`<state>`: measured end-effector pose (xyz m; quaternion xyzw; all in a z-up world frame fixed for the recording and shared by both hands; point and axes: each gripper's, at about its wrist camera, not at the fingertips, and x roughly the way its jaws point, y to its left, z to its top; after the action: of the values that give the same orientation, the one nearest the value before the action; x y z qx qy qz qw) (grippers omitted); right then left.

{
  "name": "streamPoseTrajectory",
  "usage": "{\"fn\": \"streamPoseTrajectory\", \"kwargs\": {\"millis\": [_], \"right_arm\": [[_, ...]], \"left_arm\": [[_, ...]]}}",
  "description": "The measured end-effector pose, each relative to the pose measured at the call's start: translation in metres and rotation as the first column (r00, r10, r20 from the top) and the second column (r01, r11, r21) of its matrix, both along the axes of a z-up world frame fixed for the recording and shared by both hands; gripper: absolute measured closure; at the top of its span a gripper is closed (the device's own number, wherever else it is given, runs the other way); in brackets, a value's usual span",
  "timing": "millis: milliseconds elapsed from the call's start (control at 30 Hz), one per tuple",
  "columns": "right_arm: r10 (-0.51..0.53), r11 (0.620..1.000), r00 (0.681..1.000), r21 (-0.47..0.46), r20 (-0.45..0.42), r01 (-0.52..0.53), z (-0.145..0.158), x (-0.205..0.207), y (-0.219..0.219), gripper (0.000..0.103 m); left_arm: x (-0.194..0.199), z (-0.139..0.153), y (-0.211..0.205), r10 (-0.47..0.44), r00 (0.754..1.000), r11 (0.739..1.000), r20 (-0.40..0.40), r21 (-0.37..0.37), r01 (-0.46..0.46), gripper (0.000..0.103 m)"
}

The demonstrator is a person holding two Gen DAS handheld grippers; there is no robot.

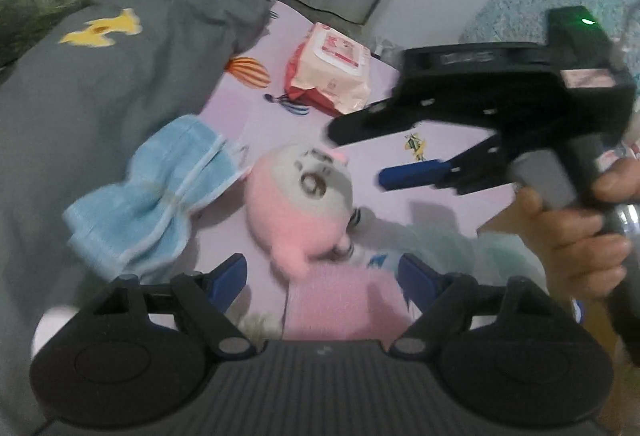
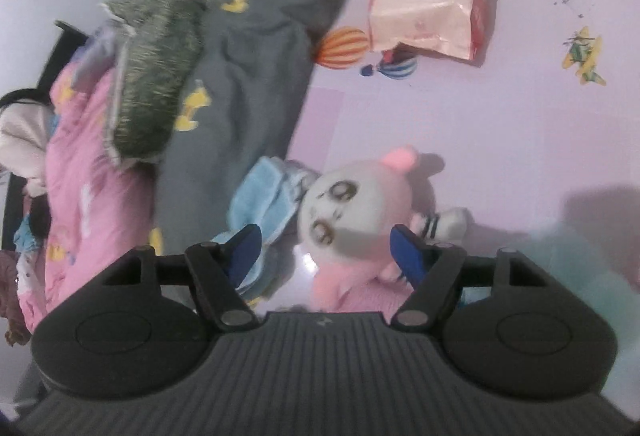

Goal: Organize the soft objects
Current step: 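Move the right gripper back to the pink-and-white plush toy, then grasp the pink-and-white plush toy with the right gripper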

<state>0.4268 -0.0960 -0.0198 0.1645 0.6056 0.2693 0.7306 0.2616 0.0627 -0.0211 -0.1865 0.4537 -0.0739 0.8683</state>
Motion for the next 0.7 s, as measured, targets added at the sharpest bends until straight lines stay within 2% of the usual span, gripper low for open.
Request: {"fn": "streamPoseTrajectory", "kwargs": {"millis": [100,233,333,433,467,567,700], "right_arm": [[0.010,1.000,0.999,0.000,-0.033,-0.010,-0.024,0.021,0.010,0.031],[-0.011,1.000,0.998,-0.003,-0.064,0.011,-0.054,0.038,0.016,0.028],[-0.013,0.998,0.995,0.052,-0.098,0.018,-0.067,0.045,0.013,0.025],[0.007,0.997,0.995,0.077,-0.096,0.001,-0.071,0.046,0.012,0.028],[0.009,0.996,0.995,0.085,-0.097,-0.001,-0.071,0.046,0.010,0.028],[0.009,0.995,0.994,0.104,-0.109,0.002,-0.069,0.041,0.006,0.031],[0.001,0.992,0.998,0.127,-0.069,0.008,-0.049,0.030,-0.004,0.032]], "left_arm": [[0.029,-0.017,-0.003,0.005,0.998,1.000,-0.069,0.000,-0.005,0.019],[0.052,-0.034,-0.004,0.048,0.992,0.998,-0.117,0.051,-0.042,0.019],[0.063,-0.042,-0.002,0.050,0.987,0.998,-0.150,0.042,-0.044,0.019],[0.071,-0.043,-0.002,0.040,0.986,0.999,-0.162,0.006,-0.040,0.022],[0.072,-0.042,-0.003,0.038,0.988,0.999,-0.151,-0.003,-0.039,0.026],[0.075,-0.038,-0.005,0.039,0.987,0.999,-0.154,-0.005,-0.040,0.026],[0.062,-0.014,-0.014,0.015,0.996,0.999,-0.084,0.039,-0.012,0.026]]}}
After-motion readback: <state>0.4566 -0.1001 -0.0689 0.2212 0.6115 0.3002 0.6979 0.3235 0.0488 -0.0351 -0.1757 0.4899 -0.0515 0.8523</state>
